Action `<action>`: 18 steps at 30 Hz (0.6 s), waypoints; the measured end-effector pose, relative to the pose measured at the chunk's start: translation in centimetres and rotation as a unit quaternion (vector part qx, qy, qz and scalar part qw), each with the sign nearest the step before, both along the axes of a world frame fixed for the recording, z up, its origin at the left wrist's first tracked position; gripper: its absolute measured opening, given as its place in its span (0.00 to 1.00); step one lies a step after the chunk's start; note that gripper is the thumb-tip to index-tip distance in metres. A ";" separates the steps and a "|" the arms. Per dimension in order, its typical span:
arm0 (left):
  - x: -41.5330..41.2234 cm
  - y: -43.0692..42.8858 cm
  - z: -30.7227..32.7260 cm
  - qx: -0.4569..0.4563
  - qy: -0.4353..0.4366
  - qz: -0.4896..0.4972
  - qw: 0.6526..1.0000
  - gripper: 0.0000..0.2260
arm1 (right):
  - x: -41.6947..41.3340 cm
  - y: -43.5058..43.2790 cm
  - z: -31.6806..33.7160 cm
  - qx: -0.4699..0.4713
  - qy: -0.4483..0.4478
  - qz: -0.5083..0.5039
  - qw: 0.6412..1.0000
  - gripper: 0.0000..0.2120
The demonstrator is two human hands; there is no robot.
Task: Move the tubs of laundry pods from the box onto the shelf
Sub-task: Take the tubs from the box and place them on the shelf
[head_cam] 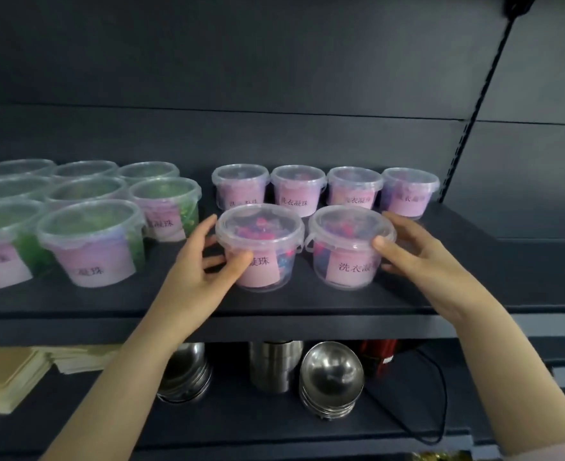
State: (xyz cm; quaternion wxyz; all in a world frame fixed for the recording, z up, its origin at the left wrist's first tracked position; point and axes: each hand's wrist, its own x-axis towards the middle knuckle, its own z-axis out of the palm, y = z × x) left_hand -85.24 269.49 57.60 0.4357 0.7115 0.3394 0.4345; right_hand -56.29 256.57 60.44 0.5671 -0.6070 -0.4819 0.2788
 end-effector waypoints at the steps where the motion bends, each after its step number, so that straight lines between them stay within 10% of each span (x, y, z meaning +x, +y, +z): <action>1: 0.4 0.1 -0.2 0.006 -0.011 -0.004 1.000 0.40 | 0.2 0.3 -0.2 0.007 0.011 0.013 1.000 0.31; 10: 5.4 4.3 0.8 0.003 -0.006 0.039 0.999 0.35 | 3.5 6.1 1.7 -0.050 -0.023 0.056 0.997 0.25; 18: 6.6 6.7 0.2 0.022 0.003 0.056 0.998 0.37 | 5.8 8.8 0.8 -0.053 -0.025 0.032 0.998 0.40</action>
